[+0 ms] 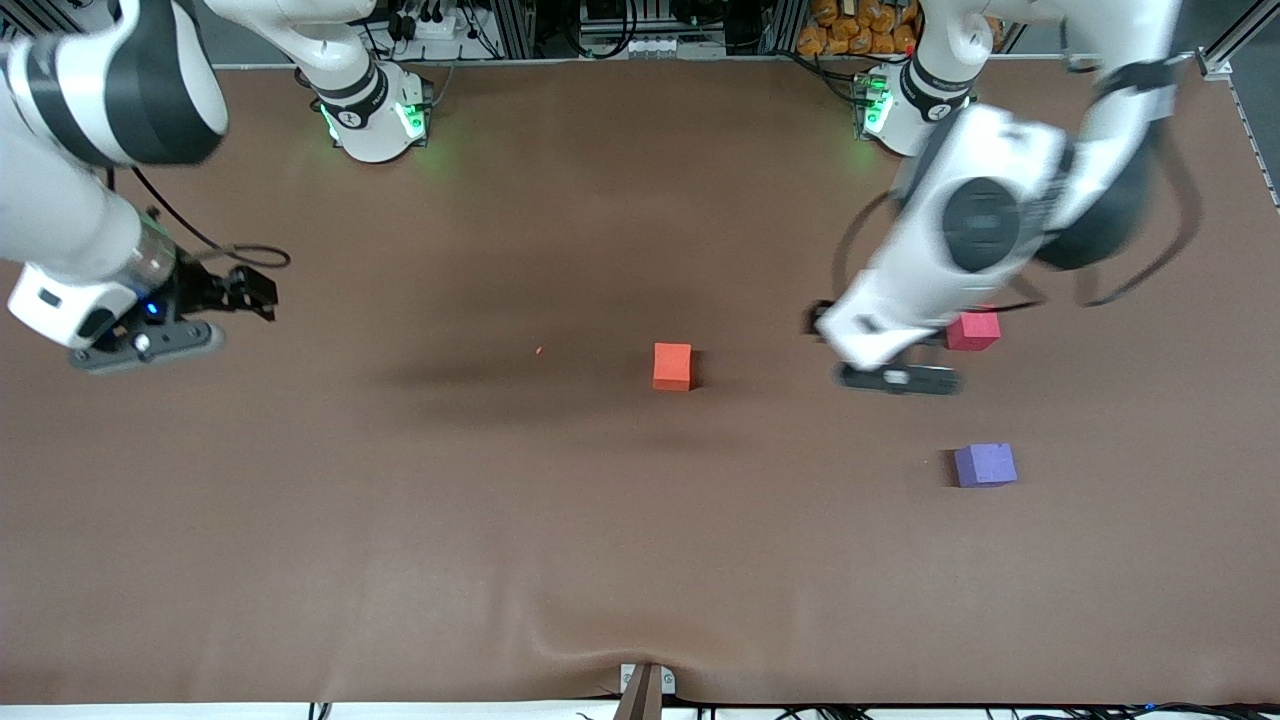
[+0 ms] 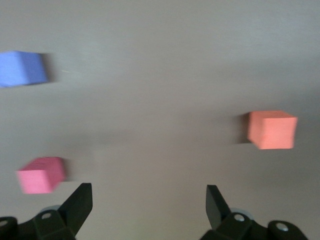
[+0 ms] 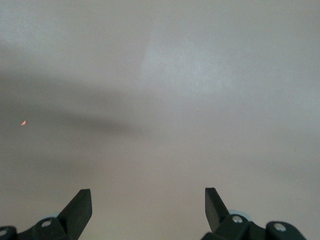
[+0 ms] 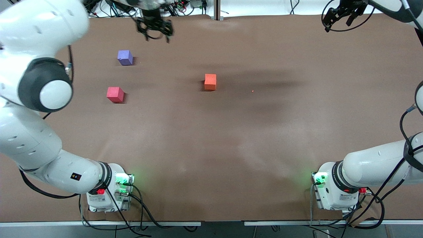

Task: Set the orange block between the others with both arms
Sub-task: 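Retract the right gripper while the left gripper grasps the orange cube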

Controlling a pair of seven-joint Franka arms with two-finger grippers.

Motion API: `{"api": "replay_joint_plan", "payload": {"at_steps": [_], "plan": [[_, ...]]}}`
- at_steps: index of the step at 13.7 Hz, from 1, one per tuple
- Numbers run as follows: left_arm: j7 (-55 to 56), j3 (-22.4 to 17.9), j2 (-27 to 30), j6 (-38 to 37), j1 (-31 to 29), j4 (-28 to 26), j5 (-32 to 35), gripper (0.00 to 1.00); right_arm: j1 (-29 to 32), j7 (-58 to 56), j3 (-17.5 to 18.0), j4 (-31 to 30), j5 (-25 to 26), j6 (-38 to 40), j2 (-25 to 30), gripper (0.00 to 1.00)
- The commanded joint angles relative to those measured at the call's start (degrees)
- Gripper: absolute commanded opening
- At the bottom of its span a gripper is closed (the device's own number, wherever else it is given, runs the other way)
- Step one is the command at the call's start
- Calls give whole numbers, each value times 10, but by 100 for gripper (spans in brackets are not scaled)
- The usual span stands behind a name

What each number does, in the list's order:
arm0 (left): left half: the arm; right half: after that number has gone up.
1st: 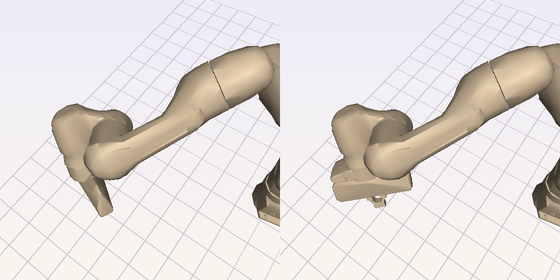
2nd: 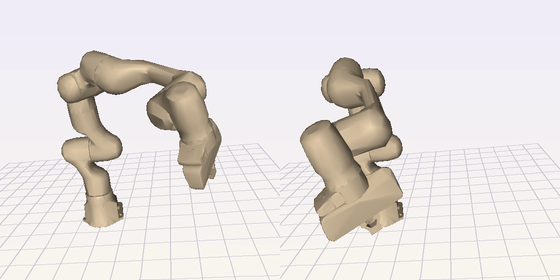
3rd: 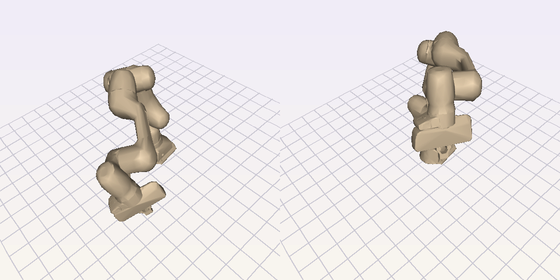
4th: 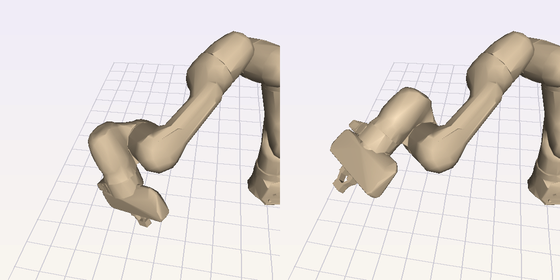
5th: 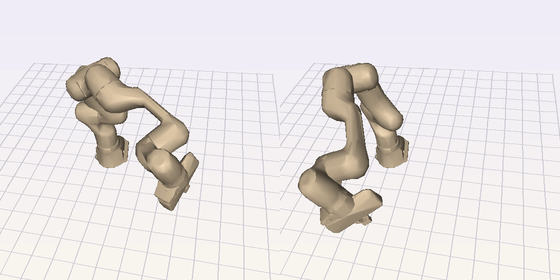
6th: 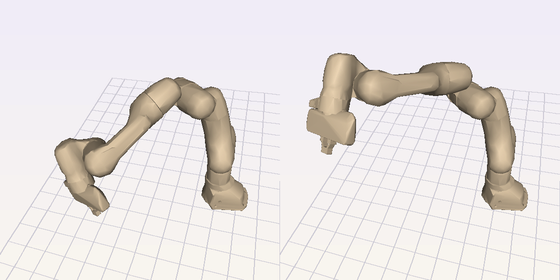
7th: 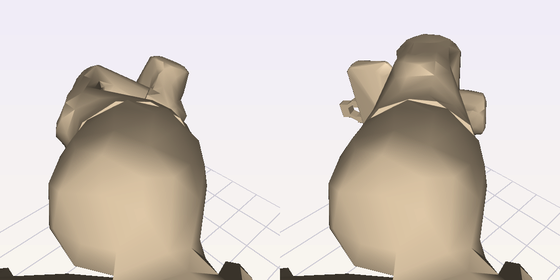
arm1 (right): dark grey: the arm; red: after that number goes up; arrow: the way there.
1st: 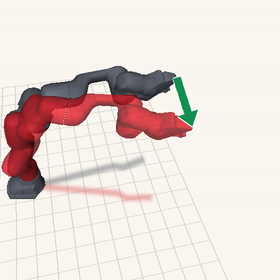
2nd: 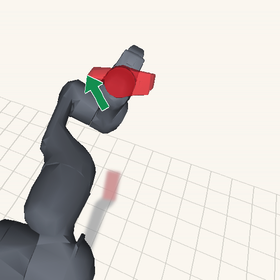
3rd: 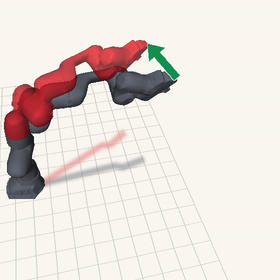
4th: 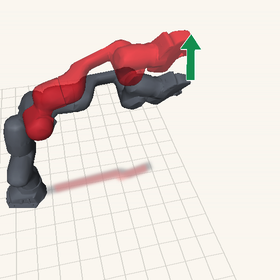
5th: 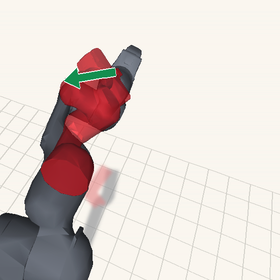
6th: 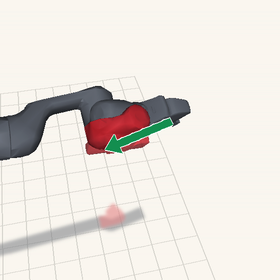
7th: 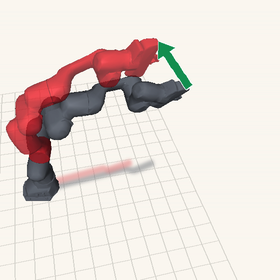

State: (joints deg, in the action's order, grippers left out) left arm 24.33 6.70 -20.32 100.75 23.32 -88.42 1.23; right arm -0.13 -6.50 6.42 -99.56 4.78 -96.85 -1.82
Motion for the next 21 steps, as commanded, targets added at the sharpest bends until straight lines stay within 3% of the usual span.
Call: {"api": "replay_joint_plan", "payload": {"at_steps": [1, 4, 8, 21], "plan": [[64, -7, -74, 15, 60, 62, 3, 100, 2, 44, 13, 13, -1, 33, 29, 100], [122, -6, -118, 72, 100, 62, 0, 100, 1, 115, 11, 41, -42, 50, 33, 100], [214, -7, -175, 153, 159, 62, 4, 100, 2, 112, 10, 92, -43, 94, 28, 100], [194, -10, -244, 236, 164, 57, 23, 100, 3, 125, 10, 116, -44, 133, 28, 100]]}}
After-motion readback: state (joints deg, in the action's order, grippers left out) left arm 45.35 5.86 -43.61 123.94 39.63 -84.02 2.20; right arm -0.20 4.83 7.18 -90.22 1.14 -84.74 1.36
